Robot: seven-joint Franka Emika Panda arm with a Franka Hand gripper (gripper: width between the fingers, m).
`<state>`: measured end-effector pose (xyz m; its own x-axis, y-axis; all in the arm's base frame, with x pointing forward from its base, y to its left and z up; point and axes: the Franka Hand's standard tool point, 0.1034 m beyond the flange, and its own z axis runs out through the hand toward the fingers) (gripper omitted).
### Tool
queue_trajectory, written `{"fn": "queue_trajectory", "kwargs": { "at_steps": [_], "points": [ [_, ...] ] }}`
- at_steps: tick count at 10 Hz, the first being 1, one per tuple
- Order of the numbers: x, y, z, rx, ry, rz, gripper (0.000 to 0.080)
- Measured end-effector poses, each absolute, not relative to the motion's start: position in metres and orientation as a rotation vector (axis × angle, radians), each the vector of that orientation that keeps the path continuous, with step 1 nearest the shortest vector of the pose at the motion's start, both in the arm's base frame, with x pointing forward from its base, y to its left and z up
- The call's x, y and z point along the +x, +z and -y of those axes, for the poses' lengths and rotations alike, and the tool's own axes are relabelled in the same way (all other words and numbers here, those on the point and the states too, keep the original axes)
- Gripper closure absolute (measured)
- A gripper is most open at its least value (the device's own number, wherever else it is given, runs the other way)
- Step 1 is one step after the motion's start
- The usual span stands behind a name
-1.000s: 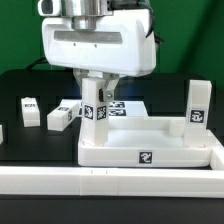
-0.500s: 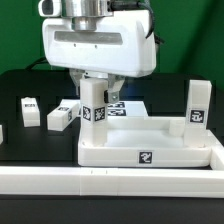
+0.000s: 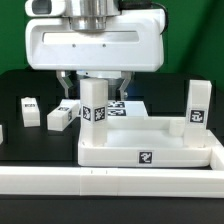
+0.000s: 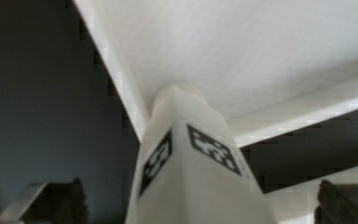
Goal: Assemble desk
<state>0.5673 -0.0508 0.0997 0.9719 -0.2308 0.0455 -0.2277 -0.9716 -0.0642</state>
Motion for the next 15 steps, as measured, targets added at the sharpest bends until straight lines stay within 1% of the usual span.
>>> {"fn": "queue_trajectory", "kwargs": {
  "at_steps": [3, 6, 8, 9, 10, 11, 12, 15],
  "points": [
    [0.5714, 0.1002, 0.0509, -3.095, -0.093, 0.098, 0.0151],
    [0.5734, 0.0996, 0.0504, -3.091, -0.092, 0.429, 0.0151],
    [0.5739, 0.0995, 0.0509, -3.079, -0.098, 0.533, 0.0151],
    [0.5739, 0.0995, 0.0511, -3.079, -0.098, 0.535, 0.0253],
    [0.5739, 0.0995, 0.0511, -3.079, -0.098, 0.533, 0.0388],
    [0.5739, 0.0995, 0.0511, -3.079, -0.098, 0.533, 0.0388],
    [0.5739, 0.0995, 0.0511, -3.079, -0.098, 0.533, 0.0511],
    [0.5738, 0.0995, 0.0519, -3.083, -0.100, 0.488, 0.0511]
  ]
}}
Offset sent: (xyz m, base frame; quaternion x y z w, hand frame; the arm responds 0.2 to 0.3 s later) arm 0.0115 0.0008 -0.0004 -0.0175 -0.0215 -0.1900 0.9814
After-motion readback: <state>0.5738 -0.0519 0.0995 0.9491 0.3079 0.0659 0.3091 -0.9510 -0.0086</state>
